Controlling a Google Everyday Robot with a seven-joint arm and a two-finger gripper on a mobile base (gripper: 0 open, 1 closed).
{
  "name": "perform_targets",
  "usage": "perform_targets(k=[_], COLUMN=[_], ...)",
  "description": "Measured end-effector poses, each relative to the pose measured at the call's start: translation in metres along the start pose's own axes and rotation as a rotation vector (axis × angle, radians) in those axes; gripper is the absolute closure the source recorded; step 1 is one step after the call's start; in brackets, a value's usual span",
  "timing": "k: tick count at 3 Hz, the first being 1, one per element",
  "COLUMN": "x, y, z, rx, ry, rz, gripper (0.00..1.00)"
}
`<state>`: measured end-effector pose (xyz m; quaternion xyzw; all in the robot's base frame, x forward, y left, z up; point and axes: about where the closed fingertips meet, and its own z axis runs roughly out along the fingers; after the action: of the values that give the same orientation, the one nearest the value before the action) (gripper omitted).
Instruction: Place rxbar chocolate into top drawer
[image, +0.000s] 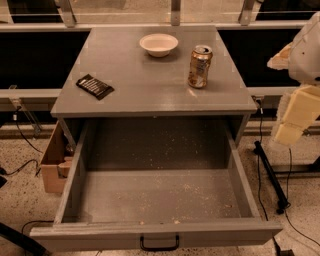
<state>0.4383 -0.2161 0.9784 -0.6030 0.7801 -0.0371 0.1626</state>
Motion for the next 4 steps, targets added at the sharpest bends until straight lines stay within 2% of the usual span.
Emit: perform_targets(k=[1, 2, 3, 4], x=[0.0, -0.013, -0.049, -0.088], y=[0.0, -0.02, -0.063, -0.096], z=[0.0, 0.018, 0.049, 0.062], rx=[0.0, 0.011, 0.035, 0.073], ry=[0.0, -0.085, -0.269, -0.46], rz=[0.0, 0.015, 0.031, 0.06], gripper=[0.0, 0.0, 0.0, 0.0])
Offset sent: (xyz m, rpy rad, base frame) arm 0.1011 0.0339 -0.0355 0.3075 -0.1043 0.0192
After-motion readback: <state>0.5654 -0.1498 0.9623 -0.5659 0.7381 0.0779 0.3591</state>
